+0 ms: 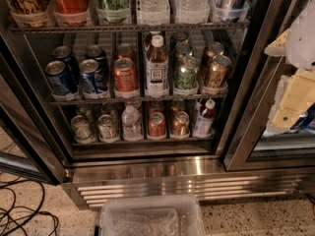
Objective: Pick green can from top shelf of fridge
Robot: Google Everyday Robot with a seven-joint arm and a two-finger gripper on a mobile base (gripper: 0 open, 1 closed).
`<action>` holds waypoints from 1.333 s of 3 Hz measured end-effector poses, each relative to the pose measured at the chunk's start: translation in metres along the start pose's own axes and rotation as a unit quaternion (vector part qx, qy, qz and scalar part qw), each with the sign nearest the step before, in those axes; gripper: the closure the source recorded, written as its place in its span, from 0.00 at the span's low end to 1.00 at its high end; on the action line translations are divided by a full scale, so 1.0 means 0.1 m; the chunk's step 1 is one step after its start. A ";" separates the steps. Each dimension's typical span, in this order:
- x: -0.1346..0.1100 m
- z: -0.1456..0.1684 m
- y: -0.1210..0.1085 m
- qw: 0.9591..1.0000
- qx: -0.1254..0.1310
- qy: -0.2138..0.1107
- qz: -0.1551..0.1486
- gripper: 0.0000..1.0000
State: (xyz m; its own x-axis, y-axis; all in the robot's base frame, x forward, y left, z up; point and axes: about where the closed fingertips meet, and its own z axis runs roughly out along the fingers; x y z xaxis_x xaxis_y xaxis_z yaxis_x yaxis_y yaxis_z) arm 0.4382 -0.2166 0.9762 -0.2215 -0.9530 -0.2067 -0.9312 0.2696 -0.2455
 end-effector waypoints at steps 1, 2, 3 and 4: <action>0.00 0.00 0.00 1.000 0.000 0.000 0.000 0.00; -0.04 0.05 0.03 1.000 -0.012 -0.007 -0.008 0.00; -0.17 0.42 0.23 0.996 -0.054 -0.055 -0.039 0.00; -0.48 0.87 0.59 0.982 -0.100 -0.140 -0.074 0.00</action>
Offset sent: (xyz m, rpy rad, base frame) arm -0.0040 0.0092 -0.0163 0.0308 0.0619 0.0522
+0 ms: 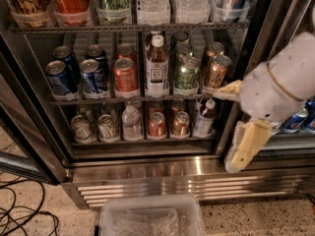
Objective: Pick green can from top shelf of fridge
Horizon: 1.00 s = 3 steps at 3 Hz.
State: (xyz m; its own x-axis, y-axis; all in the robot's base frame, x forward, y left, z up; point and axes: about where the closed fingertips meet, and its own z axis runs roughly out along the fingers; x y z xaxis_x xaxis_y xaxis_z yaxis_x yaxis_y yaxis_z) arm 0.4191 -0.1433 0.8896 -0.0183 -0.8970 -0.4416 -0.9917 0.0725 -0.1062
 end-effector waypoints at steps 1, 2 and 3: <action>-0.27 0.40 0.31 0.996 0.002 -0.083 -0.011 0.00; -0.57 0.63 0.63 0.989 0.041 -0.141 0.004 0.00; -1.05 0.83 0.73 0.978 0.084 -0.187 0.028 0.00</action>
Offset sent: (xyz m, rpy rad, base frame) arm -0.0312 0.1319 -0.0202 0.5184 -0.3811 -0.2465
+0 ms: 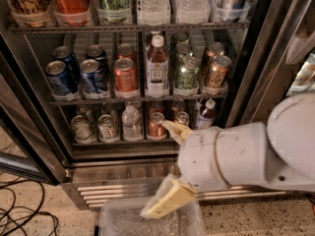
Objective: Pick green can from top shelf of fridge
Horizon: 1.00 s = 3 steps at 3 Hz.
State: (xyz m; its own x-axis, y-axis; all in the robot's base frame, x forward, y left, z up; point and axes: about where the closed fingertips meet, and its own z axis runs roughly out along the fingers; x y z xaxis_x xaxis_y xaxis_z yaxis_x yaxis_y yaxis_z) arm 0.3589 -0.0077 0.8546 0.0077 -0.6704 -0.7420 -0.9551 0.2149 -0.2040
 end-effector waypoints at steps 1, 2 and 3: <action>-0.29 0.28 -0.16 0.996 0.048 -0.066 0.023 0.00; -0.44 0.44 -0.44 0.982 0.093 -0.152 0.056 0.00; -0.57 0.37 -0.74 0.956 0.141 -0.239 0.091 0.00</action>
Offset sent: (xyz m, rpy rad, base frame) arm 0.0959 0.0780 0.0408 0.7281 -0.1862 -0.1912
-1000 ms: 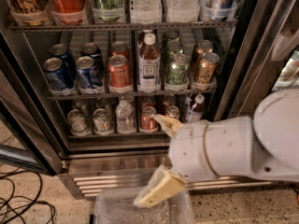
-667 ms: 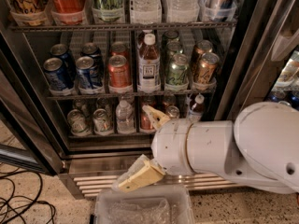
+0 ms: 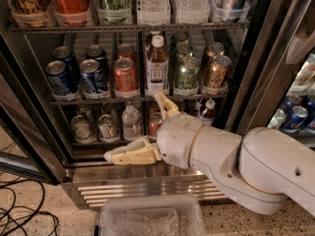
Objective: Pick green can from top shelf of fridge
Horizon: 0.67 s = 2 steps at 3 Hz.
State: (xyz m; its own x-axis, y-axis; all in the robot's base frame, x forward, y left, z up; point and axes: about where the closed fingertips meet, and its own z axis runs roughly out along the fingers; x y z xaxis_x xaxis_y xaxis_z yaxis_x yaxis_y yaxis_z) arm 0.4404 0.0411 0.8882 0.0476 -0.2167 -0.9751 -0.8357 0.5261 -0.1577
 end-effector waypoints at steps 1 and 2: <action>-0.31 0.10 -0.12 0.999 0.028 -0.045 0.005 0.00; -0.31 0.10 -0.12 0.999 0.028 -0.045 0.005 0.00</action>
Offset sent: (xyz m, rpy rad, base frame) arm 0.0136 0.0036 0.0260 0.0759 -0.0459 -0.0408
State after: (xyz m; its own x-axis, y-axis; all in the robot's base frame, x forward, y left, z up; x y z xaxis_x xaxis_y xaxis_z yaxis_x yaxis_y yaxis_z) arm 0.4543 0.0497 0.9192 0.0905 -0.1384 -0.9862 -0.8048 0.5732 -0.1543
